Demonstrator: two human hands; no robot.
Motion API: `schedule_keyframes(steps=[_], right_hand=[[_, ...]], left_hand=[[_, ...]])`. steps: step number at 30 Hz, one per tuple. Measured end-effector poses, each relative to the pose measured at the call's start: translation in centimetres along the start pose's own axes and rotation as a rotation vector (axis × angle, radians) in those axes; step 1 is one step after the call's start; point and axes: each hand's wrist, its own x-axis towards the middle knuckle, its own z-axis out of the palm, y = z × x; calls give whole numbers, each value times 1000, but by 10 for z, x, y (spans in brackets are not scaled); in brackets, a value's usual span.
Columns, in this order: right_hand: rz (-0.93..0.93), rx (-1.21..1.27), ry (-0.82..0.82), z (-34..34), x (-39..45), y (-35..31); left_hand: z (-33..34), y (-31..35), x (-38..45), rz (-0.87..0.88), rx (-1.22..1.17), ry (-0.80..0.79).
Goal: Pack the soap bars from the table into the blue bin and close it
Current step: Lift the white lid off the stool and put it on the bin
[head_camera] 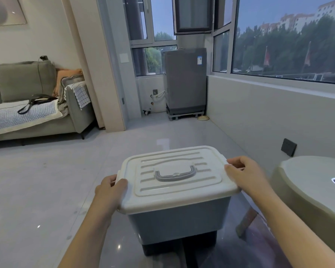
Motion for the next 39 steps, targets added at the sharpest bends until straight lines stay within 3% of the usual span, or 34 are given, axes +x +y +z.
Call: schedule_keyframes(steps=[4,12,18,24,35,39], right_hand=[[172,199,-138,-2,1,-1],[372,298,-292,-5,1,6],[249,208,-159,-4,1,5],[135,180,-173,-3,-4,0],[55,172,-129,3,-7,-3],[24,184,-132,12,-7,-3]], left_hand=[[0,-1,-2,-73,-122,-16],[-2,-1,-4,-227,-210,-72],[0,-2,-6,-13,-205,229],[4,1,-9,-65,-246,66],[8,0,-2,89,-123,144],[2,3,6,71,-149,148]])
